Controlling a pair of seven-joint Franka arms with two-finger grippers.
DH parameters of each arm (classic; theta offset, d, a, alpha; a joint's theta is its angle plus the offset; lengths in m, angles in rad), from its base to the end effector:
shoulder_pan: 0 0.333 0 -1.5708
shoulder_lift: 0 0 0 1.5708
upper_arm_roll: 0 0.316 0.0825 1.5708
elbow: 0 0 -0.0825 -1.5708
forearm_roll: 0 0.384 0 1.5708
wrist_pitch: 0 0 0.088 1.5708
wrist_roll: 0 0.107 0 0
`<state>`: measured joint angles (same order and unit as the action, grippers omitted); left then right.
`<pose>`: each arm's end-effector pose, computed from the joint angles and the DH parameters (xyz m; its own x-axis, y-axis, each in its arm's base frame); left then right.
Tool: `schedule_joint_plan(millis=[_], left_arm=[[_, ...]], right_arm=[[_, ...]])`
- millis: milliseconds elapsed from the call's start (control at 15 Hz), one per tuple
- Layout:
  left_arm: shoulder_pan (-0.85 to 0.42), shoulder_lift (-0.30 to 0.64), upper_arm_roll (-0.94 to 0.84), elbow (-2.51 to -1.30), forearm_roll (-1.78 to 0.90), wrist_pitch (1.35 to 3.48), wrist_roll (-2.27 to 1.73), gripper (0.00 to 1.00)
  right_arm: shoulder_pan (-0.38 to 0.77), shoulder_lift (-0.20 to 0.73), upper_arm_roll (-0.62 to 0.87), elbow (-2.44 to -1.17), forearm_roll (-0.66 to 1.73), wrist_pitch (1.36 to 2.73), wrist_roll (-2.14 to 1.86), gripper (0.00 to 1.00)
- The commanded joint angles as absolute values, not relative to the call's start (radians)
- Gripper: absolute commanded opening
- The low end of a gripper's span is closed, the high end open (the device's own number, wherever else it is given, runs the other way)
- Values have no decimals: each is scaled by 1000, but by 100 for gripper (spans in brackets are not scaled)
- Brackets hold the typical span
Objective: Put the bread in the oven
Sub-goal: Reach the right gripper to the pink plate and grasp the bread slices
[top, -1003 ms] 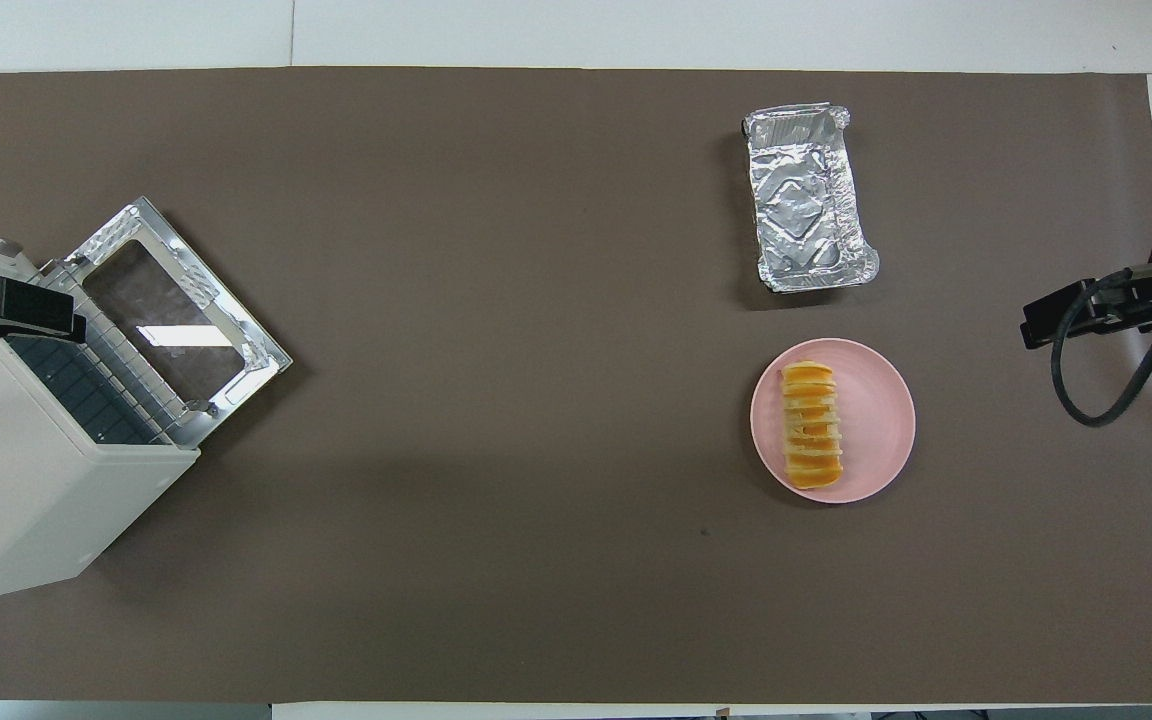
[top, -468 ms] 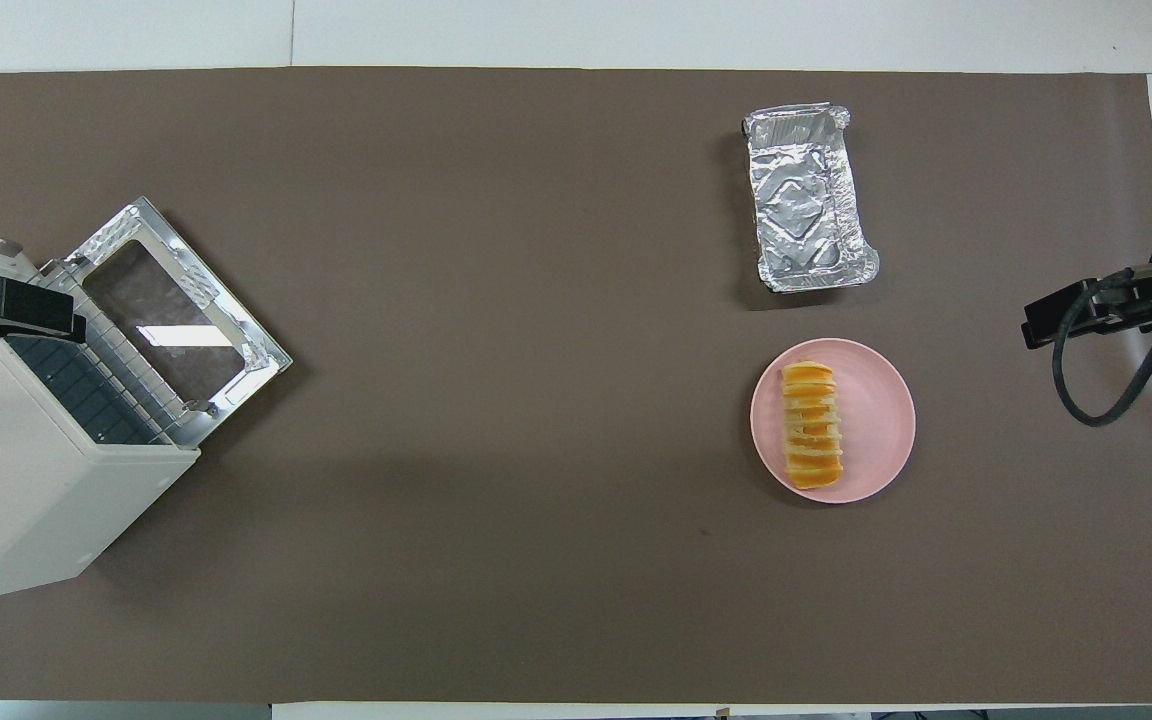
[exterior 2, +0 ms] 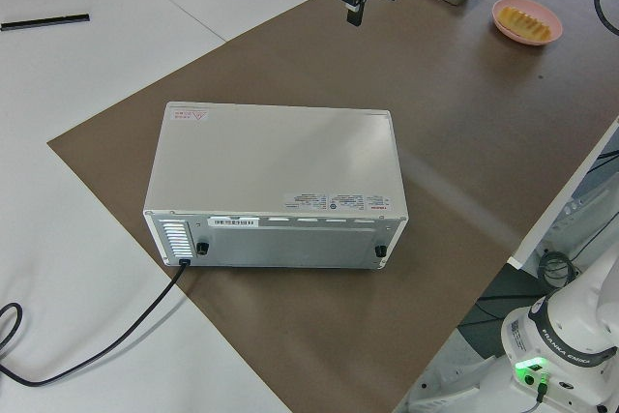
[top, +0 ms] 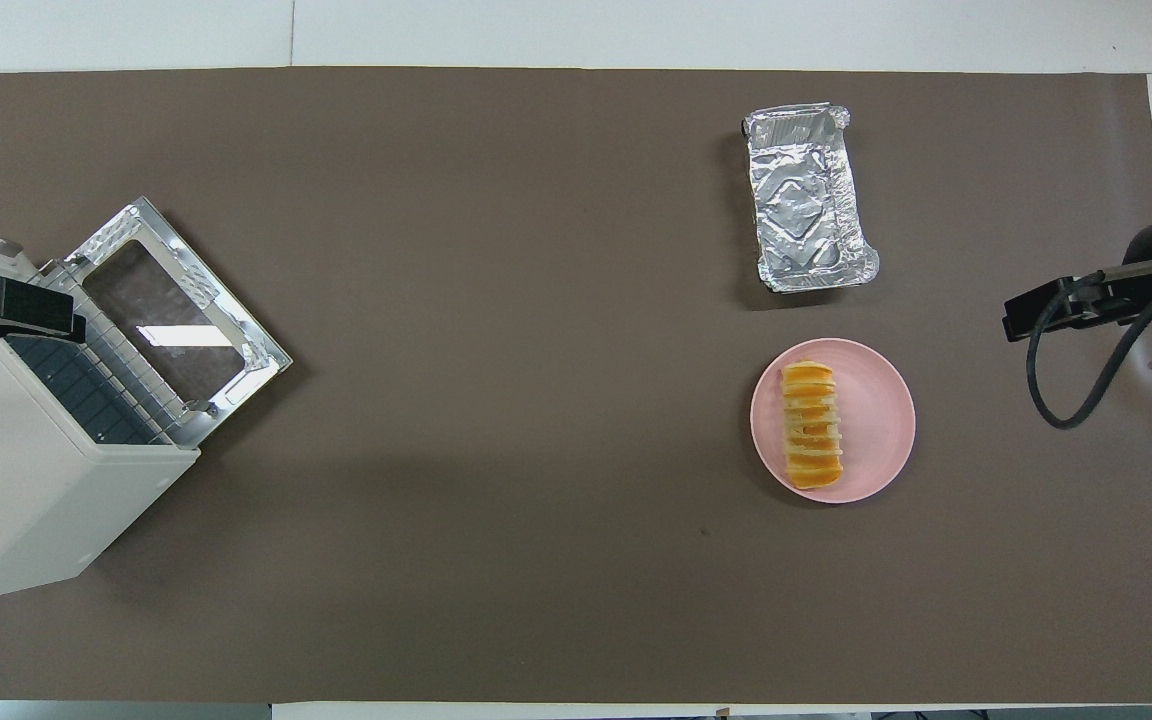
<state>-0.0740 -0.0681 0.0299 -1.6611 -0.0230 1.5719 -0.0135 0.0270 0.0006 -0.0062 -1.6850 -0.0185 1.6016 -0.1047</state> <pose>0.5317 -0.0254 0.6190 0.9993 -0.0307 -0.0215 -0.0301 -0.9992 0.0247 0.5522 0.0096 0.5729 0.9884 0.1256 -0.0854 0.1269 -0.9919 0.0095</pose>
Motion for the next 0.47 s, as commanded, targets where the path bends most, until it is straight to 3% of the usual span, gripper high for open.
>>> schedule_joint_plan(millis=[0, 401], left_arm=[[-75, -80, 35, -1661, -26, 1555, -11, 100], [-77, -78, 35, -1661, -26, 1555, -11, 100]], right_arm=[[70, -49, -2, -1850, -20, 1712, -48, 100], [150, -35, -2, -2052, -21, 1926, 101, 100]])
